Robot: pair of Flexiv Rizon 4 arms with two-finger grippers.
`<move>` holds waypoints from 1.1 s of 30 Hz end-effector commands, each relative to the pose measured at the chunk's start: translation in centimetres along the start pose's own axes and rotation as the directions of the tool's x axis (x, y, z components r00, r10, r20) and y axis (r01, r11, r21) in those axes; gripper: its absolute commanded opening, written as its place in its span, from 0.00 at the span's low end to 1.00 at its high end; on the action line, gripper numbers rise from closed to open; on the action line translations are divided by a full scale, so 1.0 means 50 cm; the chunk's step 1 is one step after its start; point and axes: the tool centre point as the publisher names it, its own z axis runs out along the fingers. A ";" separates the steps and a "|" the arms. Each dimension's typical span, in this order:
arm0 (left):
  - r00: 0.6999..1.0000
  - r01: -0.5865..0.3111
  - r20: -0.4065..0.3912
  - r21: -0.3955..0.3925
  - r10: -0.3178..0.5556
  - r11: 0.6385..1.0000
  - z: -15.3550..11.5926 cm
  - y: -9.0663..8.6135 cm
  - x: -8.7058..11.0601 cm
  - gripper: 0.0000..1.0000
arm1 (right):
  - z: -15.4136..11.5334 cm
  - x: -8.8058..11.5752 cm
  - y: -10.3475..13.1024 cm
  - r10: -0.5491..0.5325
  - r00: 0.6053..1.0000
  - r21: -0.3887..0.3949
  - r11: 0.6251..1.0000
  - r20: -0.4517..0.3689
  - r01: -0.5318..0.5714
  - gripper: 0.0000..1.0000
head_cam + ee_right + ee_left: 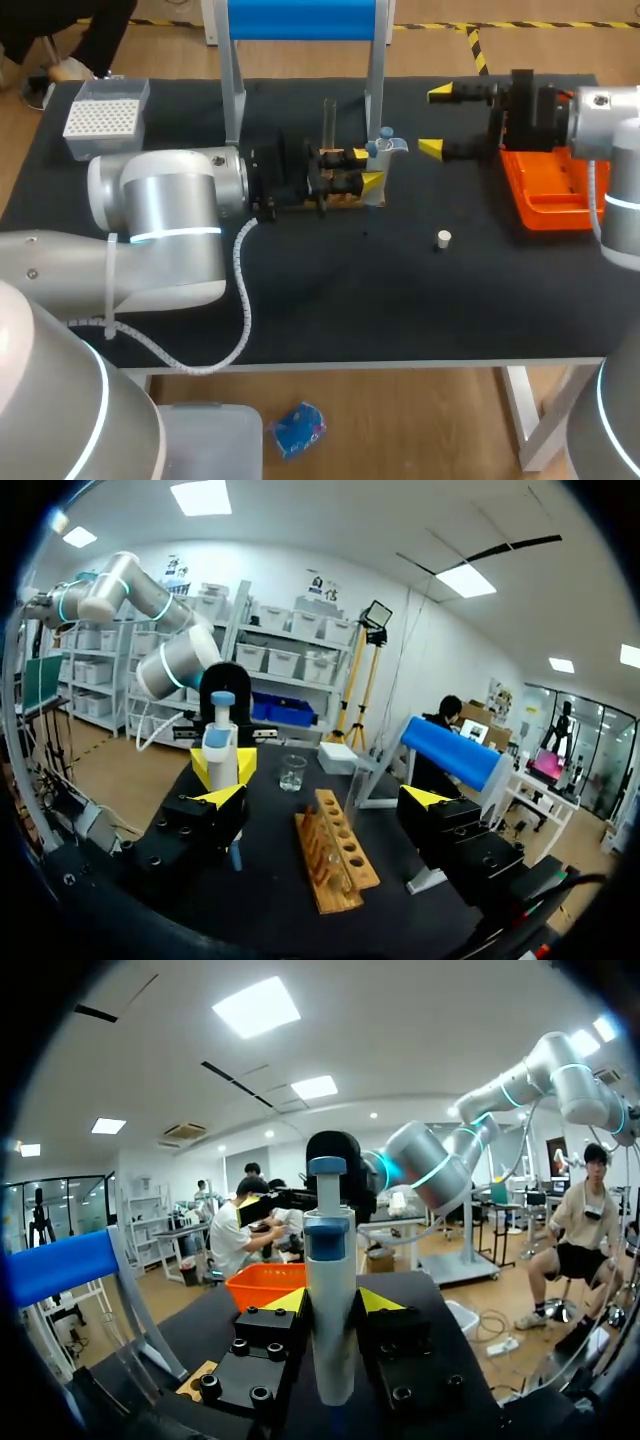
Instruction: Invert the test tube, pick up the pipette, mount the tip to pipette, aspirate from beaker and dispense into the tube, eject the tip, return the pipette, and cap with the stopper.
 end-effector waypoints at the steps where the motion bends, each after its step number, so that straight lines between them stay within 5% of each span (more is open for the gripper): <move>1: 1.000 -0.001 0.009 -0.001 0.001 1.000 0.002 -0.002 0.004 0.00 | -0.012 0.009 0.012 -0.002 1.000 0.017 1.000 -0.004 0.003 1.00; 16: 1.000 -0.001 0.009 -0.001 0.001 1.000 0.002 -0.002 0.004 0.00 | -0.012 0.009 0.012 -0.002 1.000 0.017 1.000 -0.004 0.003 1.00; 21: 1.000 -0.001 0.009 -0.001 0.001 1.000 0.002 -0.002 0.004 0.00 | -0.008 -0.043 -0.013 0.018 1.000 0.048 0.999 0.019 -0.019 1.00; 33: 1.000 -0.001 0.009 -0.001 0.001 1.000 0.002 -0.002 0.004 0.00 | 0.085 -0.187 0.037 0.029 1.000 0.055 0.998 -0.012 -0.028 1.00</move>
